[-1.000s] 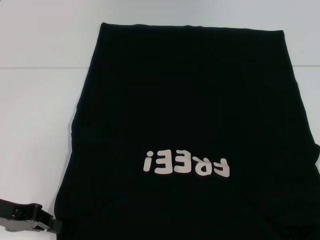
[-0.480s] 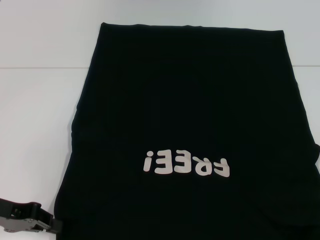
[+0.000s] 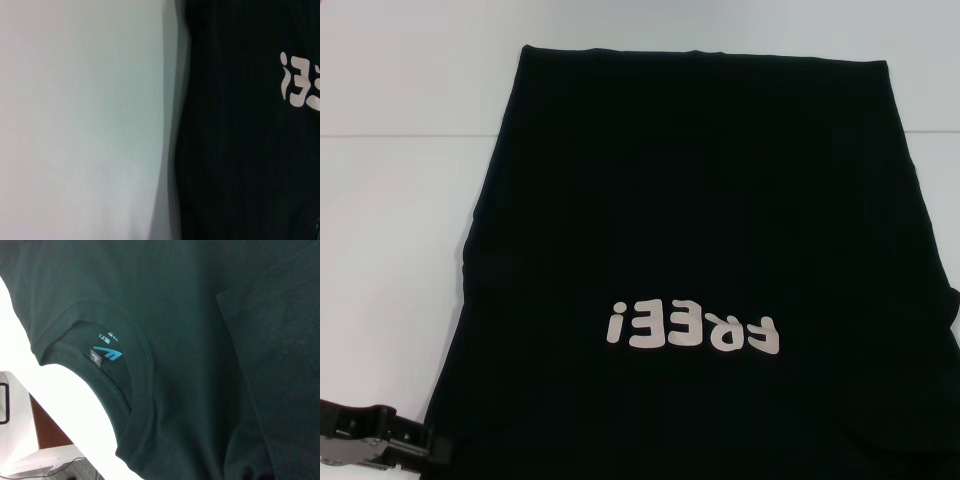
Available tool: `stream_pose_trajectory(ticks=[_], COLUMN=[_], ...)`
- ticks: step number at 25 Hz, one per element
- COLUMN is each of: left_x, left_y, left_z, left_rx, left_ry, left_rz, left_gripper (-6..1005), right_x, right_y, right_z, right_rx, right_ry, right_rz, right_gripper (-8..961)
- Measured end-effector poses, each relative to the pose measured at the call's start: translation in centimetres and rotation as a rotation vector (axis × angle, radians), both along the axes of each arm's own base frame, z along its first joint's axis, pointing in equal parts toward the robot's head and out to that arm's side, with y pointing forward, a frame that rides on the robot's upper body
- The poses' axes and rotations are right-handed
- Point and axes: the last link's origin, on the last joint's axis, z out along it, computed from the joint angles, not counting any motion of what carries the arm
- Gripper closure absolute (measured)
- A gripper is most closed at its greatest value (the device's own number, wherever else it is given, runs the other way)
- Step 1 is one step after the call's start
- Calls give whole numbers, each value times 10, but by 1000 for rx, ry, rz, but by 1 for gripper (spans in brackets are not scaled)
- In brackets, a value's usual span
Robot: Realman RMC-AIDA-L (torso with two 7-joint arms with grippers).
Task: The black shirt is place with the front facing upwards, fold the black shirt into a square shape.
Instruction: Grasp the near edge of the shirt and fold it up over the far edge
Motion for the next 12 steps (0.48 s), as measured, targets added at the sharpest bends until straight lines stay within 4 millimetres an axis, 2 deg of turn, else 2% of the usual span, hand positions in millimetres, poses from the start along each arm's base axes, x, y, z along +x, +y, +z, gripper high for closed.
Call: stream_pose_trajectory(ticks=[5,12], left_x=[0,4], left_y=[1,3], left_z=[1,-3], left_rx=[1,-4], left_ry=[2,-6], left_rz=[-1,-13], left_gripper=[471,327], right_x=[0,0], right_y=[0,0], right_z=[0,0], right_rx=[-1,-1], right_ry=[1,1], right_rz=[1,3], right_gripper=[884,883])
